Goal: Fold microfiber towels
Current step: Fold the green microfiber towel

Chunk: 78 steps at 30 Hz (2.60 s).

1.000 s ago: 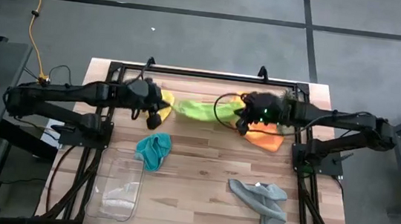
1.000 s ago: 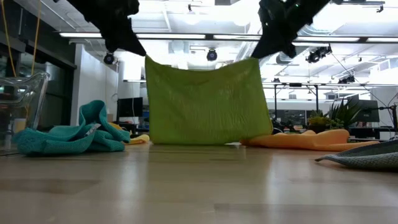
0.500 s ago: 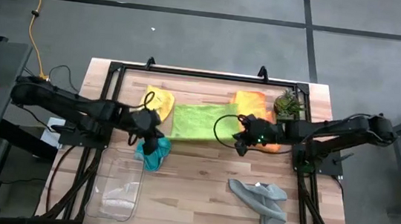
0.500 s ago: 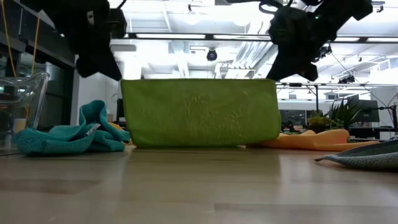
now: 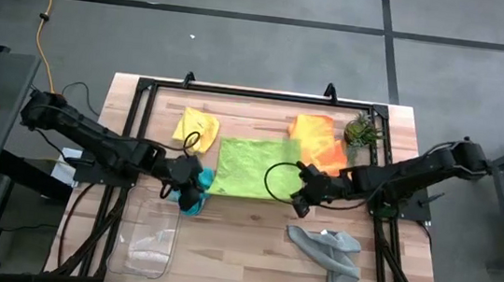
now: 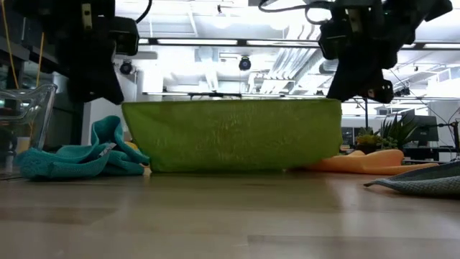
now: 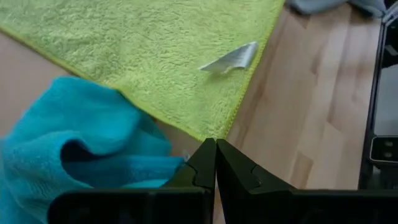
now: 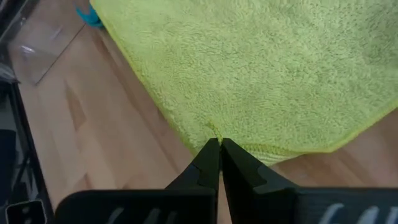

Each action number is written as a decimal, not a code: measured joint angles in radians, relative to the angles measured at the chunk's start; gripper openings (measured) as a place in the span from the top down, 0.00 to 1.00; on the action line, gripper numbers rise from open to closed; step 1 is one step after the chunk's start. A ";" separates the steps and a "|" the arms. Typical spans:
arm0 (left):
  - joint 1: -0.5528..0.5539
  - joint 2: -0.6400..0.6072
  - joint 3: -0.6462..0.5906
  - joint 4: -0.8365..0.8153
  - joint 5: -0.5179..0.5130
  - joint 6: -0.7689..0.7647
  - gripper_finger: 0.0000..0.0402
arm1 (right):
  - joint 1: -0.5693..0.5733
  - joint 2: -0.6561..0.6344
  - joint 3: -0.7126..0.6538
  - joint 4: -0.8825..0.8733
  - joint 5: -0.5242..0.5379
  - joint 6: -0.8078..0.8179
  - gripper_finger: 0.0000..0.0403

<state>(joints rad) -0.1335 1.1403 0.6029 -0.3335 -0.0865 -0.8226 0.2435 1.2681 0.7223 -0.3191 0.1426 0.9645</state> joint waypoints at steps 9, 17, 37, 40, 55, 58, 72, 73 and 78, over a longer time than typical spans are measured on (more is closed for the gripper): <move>0.134 -0.011 0.000 0.049 -0.031 0.066 1.00 | -0.103 0.001 0.003 0.002 0.034 0.002 1.00; 0.322 -0.011 0.000 0.063 -0.038 0.185 1.00 | -0.281 0.001 0.002 -0.015 0.099 -0.010 1.00; 0.461 0.113 0.000 0.132 -0.053 0.303 1.00 | -0.455 0.001 0.002 -0.020 0.091 -0.066 1.00; 0.464 0.122 0.000 0.146 -0.056 0.303 1.00 | -0.455 0.001 0.002 -0.020 0.090 -0.065 1.00; 0.516 0.122 0.000 0.172 -0.137 0.330 0.94 | -0.455 0.001 0.001 -0.019 0.090 -0.064 1.00; 0.527 0.122 0.000 0.158 -0.136 0.330 0.88 | -0.455 0.001 0.001 -0.019 0.090 -0.064 1.00; 0.538 0.122 0.000 0.166 -0.068 0.355 0.65 | -0.458 0.001 0.001 -0.016 0.150 -0.049 1.00; 0.538 0.122 0.000 0.166 -0.066 0.356 0.65 | -0.461 0.001 0.001 -0.014 0.147 -0.049 1.00; 0.538 0.122 0.000 0.166 -0.056 0.356 0.65 | -0.487 0.001 0.001 -0.012 0.111 -0.049 0.95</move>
<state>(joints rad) 0.4049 1.2625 0.6033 -0.1673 -0.1425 -0.4671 -0.2434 1.2690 0.7231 -0.3309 0.2539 0.9154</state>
